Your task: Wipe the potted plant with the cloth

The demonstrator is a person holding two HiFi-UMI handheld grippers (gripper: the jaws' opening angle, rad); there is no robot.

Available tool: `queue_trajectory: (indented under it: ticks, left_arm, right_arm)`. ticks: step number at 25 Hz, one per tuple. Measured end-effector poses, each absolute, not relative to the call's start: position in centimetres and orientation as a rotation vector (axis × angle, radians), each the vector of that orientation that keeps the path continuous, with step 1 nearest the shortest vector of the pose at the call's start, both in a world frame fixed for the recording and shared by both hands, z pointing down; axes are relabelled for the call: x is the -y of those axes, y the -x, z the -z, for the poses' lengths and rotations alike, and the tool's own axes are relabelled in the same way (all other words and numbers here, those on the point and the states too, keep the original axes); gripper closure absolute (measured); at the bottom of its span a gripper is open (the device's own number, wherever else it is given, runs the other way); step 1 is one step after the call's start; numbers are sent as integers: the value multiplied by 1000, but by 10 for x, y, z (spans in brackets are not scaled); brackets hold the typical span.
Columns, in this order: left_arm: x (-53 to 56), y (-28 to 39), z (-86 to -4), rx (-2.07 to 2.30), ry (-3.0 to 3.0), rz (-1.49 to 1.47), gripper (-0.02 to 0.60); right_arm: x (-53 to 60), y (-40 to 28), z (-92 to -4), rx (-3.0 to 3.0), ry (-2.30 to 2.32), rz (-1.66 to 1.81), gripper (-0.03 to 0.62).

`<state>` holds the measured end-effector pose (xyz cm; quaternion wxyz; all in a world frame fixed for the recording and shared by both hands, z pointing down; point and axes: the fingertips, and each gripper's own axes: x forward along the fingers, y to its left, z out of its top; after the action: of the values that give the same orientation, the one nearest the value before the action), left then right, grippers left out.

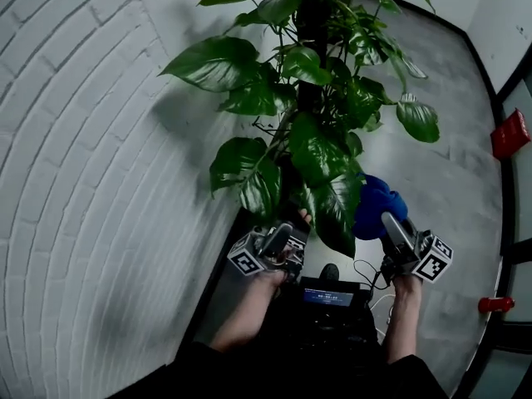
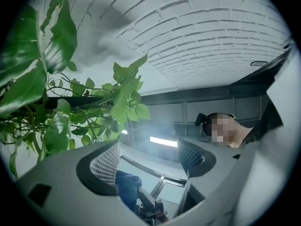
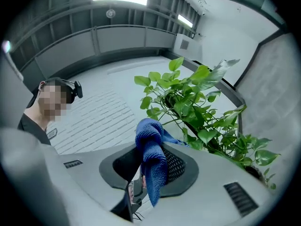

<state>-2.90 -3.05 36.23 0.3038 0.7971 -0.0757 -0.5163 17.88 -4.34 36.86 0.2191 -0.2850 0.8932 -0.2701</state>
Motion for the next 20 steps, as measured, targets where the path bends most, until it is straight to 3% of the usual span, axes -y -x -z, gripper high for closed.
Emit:
queue_trajectory:
  ticks: [8,20]
  left_arm:
    - [53,15,-319,269,-2159,1423,189]
    - [121,38,-269,810,-2295,1419,182]
  right_arm:
    - [63,-195,-349,-2522,694,676,479]
    - [135,-212,-353,-2520,380,683,479]
